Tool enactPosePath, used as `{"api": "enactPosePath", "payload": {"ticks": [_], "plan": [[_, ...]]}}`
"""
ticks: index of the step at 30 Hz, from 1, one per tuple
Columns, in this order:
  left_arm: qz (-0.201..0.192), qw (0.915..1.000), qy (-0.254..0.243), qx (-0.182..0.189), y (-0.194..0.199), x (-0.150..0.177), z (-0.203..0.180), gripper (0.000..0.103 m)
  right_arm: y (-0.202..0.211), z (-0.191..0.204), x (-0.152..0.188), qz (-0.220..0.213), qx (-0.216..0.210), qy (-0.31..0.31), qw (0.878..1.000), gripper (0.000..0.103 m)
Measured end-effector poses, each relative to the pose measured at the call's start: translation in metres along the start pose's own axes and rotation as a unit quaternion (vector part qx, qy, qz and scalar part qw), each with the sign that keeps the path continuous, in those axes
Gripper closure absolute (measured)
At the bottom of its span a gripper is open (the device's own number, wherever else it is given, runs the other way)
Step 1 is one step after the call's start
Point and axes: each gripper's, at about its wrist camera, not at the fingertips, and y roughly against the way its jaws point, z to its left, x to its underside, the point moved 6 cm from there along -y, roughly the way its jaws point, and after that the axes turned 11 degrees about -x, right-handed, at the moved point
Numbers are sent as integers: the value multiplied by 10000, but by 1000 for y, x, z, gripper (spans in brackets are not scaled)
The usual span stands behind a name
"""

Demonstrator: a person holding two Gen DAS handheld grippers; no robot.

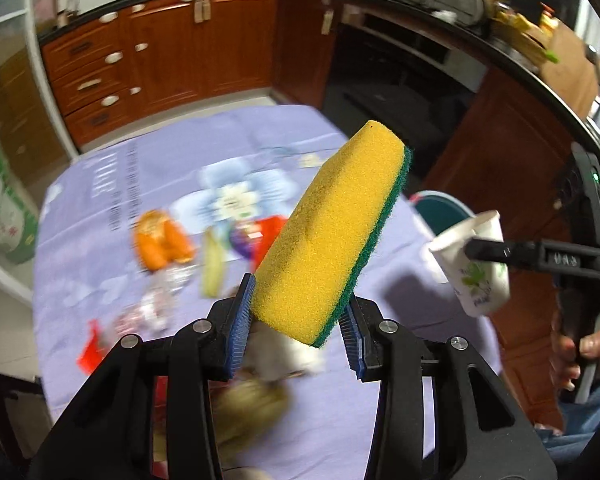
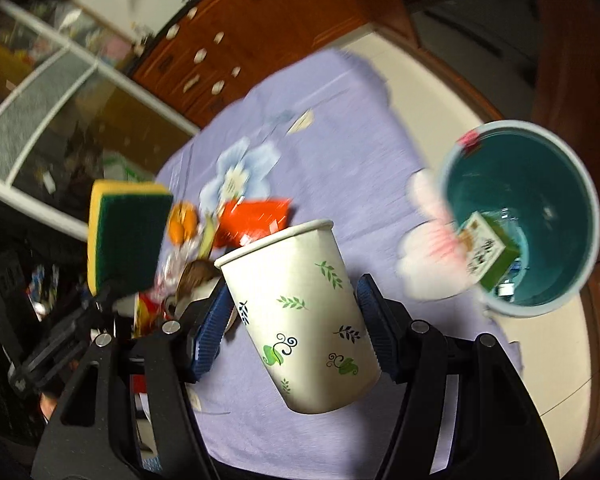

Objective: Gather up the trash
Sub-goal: 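Carry the paper cup and sponge over the teal bin and release both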

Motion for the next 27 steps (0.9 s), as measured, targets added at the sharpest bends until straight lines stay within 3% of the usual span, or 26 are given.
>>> {"api": "enactPosePath", "payload": {"ticks": [9,16,27], "plan": [[270,9960,-737,434,-31,-19,-119,62,83,-102,-24,-894,337,-815,9921,42],[580,9900,-1107,660,-64,-28,-188,62,104,-158,-28,-1071,552,-1197,9855,42],[1128,9790,-1504,787,-120,-29,-255,61,110,-213,-39,-1168,619,-1630,9777,41]]}}
